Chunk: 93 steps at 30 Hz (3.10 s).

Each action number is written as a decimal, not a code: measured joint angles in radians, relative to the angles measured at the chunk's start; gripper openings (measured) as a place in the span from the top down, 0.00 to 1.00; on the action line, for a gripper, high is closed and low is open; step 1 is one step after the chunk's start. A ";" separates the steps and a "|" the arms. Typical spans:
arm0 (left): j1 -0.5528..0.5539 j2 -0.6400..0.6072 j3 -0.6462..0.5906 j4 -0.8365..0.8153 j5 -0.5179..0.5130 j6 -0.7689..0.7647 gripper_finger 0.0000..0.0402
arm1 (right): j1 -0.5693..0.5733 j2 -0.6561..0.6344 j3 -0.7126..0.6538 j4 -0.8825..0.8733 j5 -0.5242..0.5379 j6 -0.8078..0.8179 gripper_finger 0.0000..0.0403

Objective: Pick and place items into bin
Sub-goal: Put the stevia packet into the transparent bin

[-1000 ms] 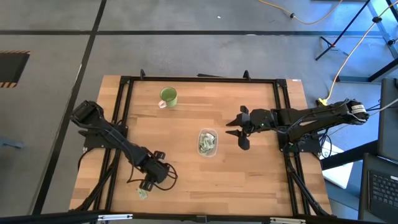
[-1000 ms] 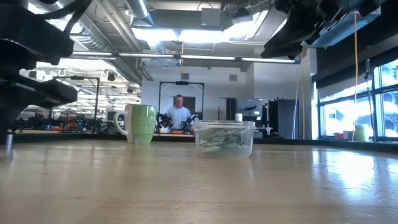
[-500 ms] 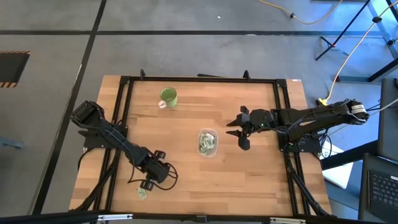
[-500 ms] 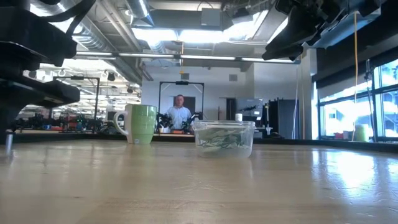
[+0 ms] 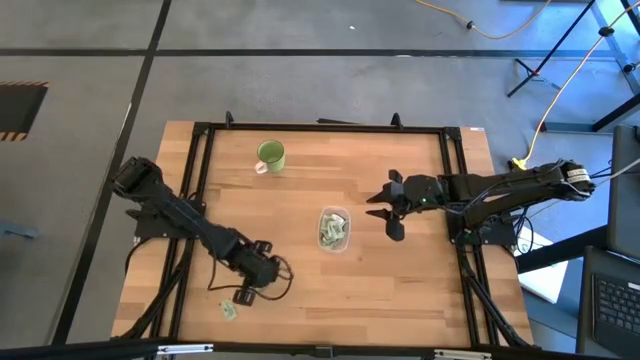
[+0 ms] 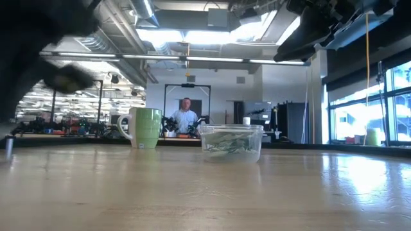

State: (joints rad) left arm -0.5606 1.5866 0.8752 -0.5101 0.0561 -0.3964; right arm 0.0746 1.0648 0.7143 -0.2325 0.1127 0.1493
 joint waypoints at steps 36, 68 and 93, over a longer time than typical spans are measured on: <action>0.538 0.221 0.242 0.361 -0.090 0.437 0.83 | -0.002 -0.101 0.000 -0.230 0.000 -0.050 0.61; -0.295 0.077 0.243 -0.448 -0.085 -1.068 0.78 | -0.002 -0.101 -0.116 0.018 0.000 0.028 0.61; -0.393 0.240 0.242 -0.341 -0.011 -1.345 0.79 | -0.002 -0.101 -0.116 0.164 0.000 0.000 0.61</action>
State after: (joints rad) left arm -0.9539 1.8268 1.1175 -0.8511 0.0450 -1.7418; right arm 0.0731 0.9642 0.5983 -0.0681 0.1127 0.1496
